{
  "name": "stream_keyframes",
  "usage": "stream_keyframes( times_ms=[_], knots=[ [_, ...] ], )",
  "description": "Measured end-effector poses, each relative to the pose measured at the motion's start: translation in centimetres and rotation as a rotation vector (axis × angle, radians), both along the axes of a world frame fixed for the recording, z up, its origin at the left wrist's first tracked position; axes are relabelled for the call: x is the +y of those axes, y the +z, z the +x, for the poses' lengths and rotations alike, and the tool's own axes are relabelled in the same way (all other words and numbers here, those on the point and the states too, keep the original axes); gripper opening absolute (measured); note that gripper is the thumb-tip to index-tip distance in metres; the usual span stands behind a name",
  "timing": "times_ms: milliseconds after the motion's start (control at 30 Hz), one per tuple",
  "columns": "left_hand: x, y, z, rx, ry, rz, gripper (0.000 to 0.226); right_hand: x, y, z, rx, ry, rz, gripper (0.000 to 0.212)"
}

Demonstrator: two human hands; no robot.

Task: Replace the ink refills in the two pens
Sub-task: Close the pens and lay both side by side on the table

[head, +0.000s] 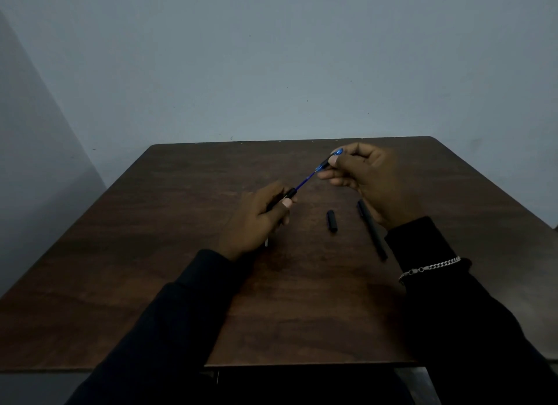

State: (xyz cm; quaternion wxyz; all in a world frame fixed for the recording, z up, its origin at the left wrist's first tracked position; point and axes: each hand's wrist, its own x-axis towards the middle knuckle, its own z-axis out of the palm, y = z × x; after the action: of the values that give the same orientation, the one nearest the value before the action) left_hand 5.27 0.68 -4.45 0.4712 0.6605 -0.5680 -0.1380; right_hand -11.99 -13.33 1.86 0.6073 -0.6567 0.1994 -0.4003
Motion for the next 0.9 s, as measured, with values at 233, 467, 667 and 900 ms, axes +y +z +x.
stream_keyframes(
  times_ms=[233, 467, 667, 900],
  knots=[
    [0.1, 0.2, -0.2, -0.020, 0.002, 0.018, 0.016, 0.3, -0.2, 0.3, 0.040, -0.044, -0.133, 0.001],
    [0.1, 0.2, -0.1, -0.070, -0.013, 0.036, 0.015, 0.3, -0.7, 0.6, 0.039, 0.062, -0.051, 0.005],
    [0.0, 0.0, -0.1, -0.110, -0.013, -0.011, 0.017, 1.1, -1.6, 1.2, 0.152, 0.180, -0.050, 0.002],
    [-0.2, -0.2, 0.4, -0.188, -0.005, -0.036, 0.015, 0.8, -1.8, 1.3, 0.195, 0.168, -0.085, 0.002]
  ],
)
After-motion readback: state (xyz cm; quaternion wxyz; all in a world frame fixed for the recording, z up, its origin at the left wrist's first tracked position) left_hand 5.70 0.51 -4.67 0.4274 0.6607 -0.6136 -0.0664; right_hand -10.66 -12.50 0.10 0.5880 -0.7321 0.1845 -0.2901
